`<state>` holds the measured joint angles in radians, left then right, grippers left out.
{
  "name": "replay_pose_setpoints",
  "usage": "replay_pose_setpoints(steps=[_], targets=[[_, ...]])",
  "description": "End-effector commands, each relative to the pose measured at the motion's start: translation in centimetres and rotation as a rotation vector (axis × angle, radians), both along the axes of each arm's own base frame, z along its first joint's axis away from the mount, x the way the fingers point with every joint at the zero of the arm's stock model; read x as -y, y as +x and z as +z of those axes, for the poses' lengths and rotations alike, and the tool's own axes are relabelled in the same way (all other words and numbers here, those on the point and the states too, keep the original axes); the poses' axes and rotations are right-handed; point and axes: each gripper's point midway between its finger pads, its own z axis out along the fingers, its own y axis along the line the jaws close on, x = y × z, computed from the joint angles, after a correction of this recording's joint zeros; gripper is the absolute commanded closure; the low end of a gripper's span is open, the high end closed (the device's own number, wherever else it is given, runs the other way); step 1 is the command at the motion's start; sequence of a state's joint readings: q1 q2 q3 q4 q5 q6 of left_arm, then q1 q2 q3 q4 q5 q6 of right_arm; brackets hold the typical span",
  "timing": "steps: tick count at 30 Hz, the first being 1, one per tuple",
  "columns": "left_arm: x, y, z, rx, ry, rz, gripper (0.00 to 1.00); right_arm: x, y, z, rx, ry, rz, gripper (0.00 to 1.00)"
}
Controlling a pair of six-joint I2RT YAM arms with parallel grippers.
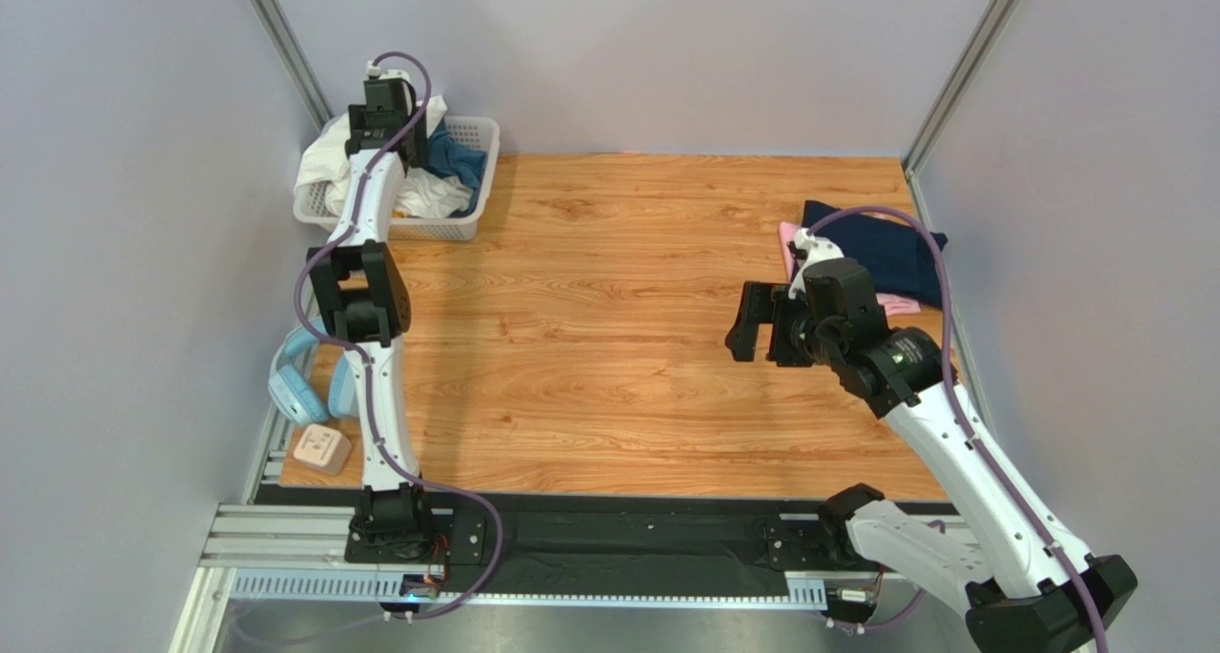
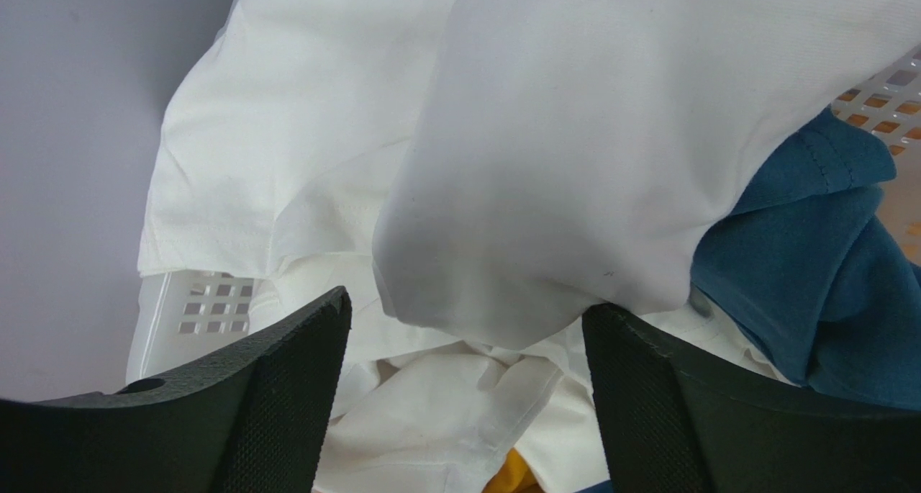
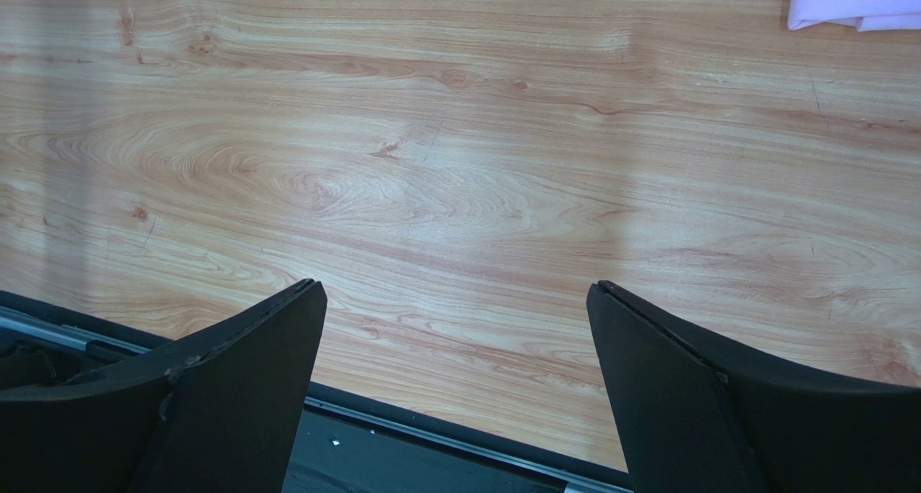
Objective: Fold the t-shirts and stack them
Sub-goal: Grab crumpled tshirt from bin with the left arm, then move the tshirt to the center of the board
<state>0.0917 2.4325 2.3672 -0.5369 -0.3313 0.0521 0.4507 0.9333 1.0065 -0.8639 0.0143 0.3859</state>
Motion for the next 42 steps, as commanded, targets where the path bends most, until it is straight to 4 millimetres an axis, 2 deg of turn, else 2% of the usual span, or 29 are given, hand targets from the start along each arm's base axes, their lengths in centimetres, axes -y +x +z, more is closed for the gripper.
replay_pose_setpoints(steps=[1, 8, 11, 12, 13, 15, 17, 18, 19, 20, 21, 22, 23, 24, 25, 26, 28, 29, 31, 32, 33, 35, 36, 37, 39, 40, 42], targets=[[-0.5, 1.8, 2.6, 0.098, 0.039, -0.013, 0.13, -0.9, -0.5, 0.7, 0.011, 0.049, 0.031, 0.00], [-2.1, 2.0, 2.5, 0.111, 0.059, 0.017, 0.22, -0.9, -1.2, 0.8, 0.009, 0.062, 0.047, 0.00], [-2.9, 1.7, 2.2, 0.107, 0.048, 0.041, 0.63, -0.8, -1.5, 0.9, 0.012, 0.066, 0.049, 0.00], [-2.8, 1.6, 2.3, 0.107, 0.048, 0.041, 0.88, -0.8, -1.6, 0.9, 0.010, 0.067, 0.048, 0.00], [-2.8, 1.5, 2.2, 0.102, 0.045, 0.037, 0.99, -0.8, -1.7, 0.9, 0.011, 0.070, 0.049, 0.00], [-2.5, 1.2, 2.9, 0.108, 0.024, 0.032, 1.00, -0.8, -1.9, 0.9, 0.009, 0.075, 0.051, 0.00], [-1.6, 0.6, 2.0, 0.089, -0.018, 0.006, 1.00, -0.8, -2.0, 0.9, 0.009, 0.082, 0.050, 0.00], [-1.0, 0.1, 3.5, 0.118, -0.052, -0.002, 1.00, -0.9, -2.0, 1.0, 0.013, 0.085, 0.055, 0.00], [0.3, -0.7, 1.8, 0.073, -0.097, -0.047, 1.00, -1.0, -2.1, 1.1, 0.016, 0.089, 0.057, 0.00], [1.3, -1.3, 1.7, 0.067, -0.134, -0.062, 1.00, -1.0, -2.1, 1.2, 0.018, 0.092, 0.059, 0.00], [2.2, -2.1, 3.7, 0.092, -0.152, -0.086, 1.00, -1.1, -2.2, 1.4, 0.025, 0.098, 0.063, 0.00], [3.7, -3.2, 2.2, 0.050, -0.198, -0.126, 1.00, -1.2, -2.3, 1.4, 0.025, 0.102, 0.071, 0.00], [5.4, -4.2, 4.4, 0.075, -0.221, -0.170, 1.00, -1.3, -2.2, 1.6, 0.032, 0.104, 0.074, 0.00], [6.7, -5.0, 4.8, 0.071, -0.250, -0.205, 1.00, -1.4, -2.4, 1.7, 0.036, 0.107, 0.082, 0.00], [8.6, -6.5, 3.7, 0.034, -0.306, -0.259, 1.00, -1.5, -2.5, 1.7, 0.036, 0.110, 0.086, 0.00], [10.6, -7.7, 6.7, 0.076, -0.315, -0.314, 1.00, -1.5, -2.5, 1.7, 0.038, 0.110, 0.087, 0.00], [13.4, -9.7, 7.7, 0.071, -0.355, -0.391, 1.00, -1.7, -2.8, 1.7, 0.043, 0.119, 0.103, 0.00], [14.4, -11.0, 10.8, 0.121, -0.354, -0.428, 1.00, -1.7, -2.9, 1.6, 0.041, 0.119, 0.106, 0.00], [17.1, -12.7, 14.2, 0.157, -0.391, -0.507, 1.00, -1.8, -3.1, 1.5, 0.042, 0.119, 0.114, 0.00], [17.8, -14.1, 17.3, 0.211, -0.414, -0.530, 1.00, -1.8, -3.4, 1.5, 0.045, 0.120, 0.118, 0.00], [18.5, -14.9, 19.1, 0.239, -0.427, -0.554, 1.00, -1.9, -3.5, 1.6, 0.051, 0.122, 0.123, 0.00], [19.7, -17.3, 24.6, 0.327, -0.440, -0.622, 1.00, -1.7, -3.9, 1.6, 0.055, 0.123, 0.127, 0.00], [20.1, -18.2, 26.4, 0.355, -0.438, -0.643, 1.00, -1.7, -4.0, 1.6, 0.057, 0.123, 0.127, 0.00], [20.8, -19.7, 29.4, 0.396, -0.434, -0.684, 1.00, -1.6, -4.2, 1.7, 0.063, 0.125, 0.131, 0.00], [21.5, -21.6, 32.7, 0.448, -0.427, -0.733, 1.00, -1.6, -4.5, 1.6, 0.067, 0.129, 0.138, 0.00], [22.0, -23.6, 36.0, 0.500, -0.421, -0.774, 1.00, -1.6, -4.6, 1.6, 0.070, 0.131, 0.143, 0.00], [22.4, -24.8, 38.7, 0.547, -0.400, -0.810, 1.00, -1.6, -5.0, 1.4, 0.068, 0.137, 0.149, 0.00]])
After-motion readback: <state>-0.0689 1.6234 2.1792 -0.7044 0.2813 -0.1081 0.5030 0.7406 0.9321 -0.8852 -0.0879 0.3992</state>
